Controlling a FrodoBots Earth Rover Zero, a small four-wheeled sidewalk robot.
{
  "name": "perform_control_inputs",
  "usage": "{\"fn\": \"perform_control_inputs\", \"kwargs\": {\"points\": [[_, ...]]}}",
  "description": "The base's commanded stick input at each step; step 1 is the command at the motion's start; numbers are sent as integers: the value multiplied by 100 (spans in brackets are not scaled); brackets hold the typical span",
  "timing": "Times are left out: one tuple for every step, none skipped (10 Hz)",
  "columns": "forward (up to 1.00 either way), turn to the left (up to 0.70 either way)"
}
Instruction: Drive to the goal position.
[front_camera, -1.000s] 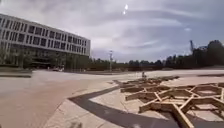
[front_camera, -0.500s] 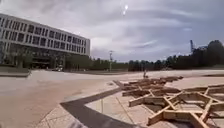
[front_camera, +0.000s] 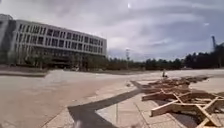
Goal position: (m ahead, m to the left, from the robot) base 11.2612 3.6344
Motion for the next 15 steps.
{"fn": "perform_control_inputs", "kwargs": {"points": [[70,0],[70,0],[70,0],[70,0],[70,0],[70,0],[70,0],[70,0],[70,0],[70,0],[70,0],[70,0],[70,0],[70,0],[70,0]]}}
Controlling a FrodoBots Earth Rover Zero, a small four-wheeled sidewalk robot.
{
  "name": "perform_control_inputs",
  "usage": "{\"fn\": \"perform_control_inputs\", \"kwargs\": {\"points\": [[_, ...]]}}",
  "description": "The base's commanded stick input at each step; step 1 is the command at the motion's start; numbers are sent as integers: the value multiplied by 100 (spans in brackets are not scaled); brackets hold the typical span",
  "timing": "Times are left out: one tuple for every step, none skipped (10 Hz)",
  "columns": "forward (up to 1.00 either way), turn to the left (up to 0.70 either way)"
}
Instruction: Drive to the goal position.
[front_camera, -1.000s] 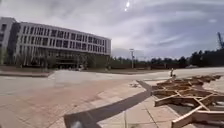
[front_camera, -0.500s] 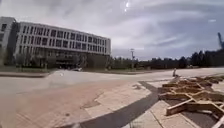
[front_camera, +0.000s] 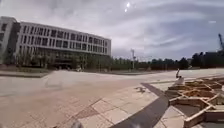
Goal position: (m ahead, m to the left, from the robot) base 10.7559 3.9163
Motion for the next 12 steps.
{"fn": "perform_control_inputs", "kwargs": {"points": [[70,0],[70,0],[70,0],[70,0],[70,0],[70,0],[70,0],[70,0],[70,0],[70,0],[70,0],[70,0]]}}
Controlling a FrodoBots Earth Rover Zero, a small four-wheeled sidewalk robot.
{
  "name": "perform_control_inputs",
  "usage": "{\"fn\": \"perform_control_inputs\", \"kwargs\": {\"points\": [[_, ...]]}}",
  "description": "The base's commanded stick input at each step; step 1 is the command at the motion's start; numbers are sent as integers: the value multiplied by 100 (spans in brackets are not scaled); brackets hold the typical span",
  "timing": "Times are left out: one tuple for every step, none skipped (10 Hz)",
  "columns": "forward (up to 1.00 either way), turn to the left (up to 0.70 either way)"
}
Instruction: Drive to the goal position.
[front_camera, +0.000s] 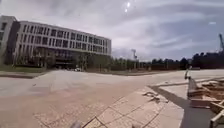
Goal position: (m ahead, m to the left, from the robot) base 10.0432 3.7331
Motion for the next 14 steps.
{"fn": "perform_control_inputs", "kwargs": {"points": [[70,0],[70,0],[70,0],[70,0],[70,0],[70,0],[70,0],[70,0],[70,1],[70,21],[70,35],[70,35],[70,35],[70,35]]}}
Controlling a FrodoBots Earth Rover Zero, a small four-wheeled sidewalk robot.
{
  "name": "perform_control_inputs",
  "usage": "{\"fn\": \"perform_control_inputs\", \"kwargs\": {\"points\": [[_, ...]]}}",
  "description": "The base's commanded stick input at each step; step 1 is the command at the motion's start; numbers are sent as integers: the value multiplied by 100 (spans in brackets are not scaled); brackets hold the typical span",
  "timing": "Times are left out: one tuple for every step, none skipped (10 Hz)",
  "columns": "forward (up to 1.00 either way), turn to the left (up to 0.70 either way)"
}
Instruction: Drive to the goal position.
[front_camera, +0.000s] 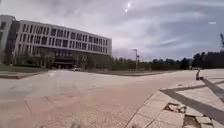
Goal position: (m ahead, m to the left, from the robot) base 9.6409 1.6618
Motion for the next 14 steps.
{"fn": "perform_control_inputs", "kwargs": {"points": [[70,35],[70,35],[70,7],[70,3],[70,1],[70,0],[70,0],[70,0],[70,0],[70,0],[70,0],[70,0],[70,0],[70,0]]}}
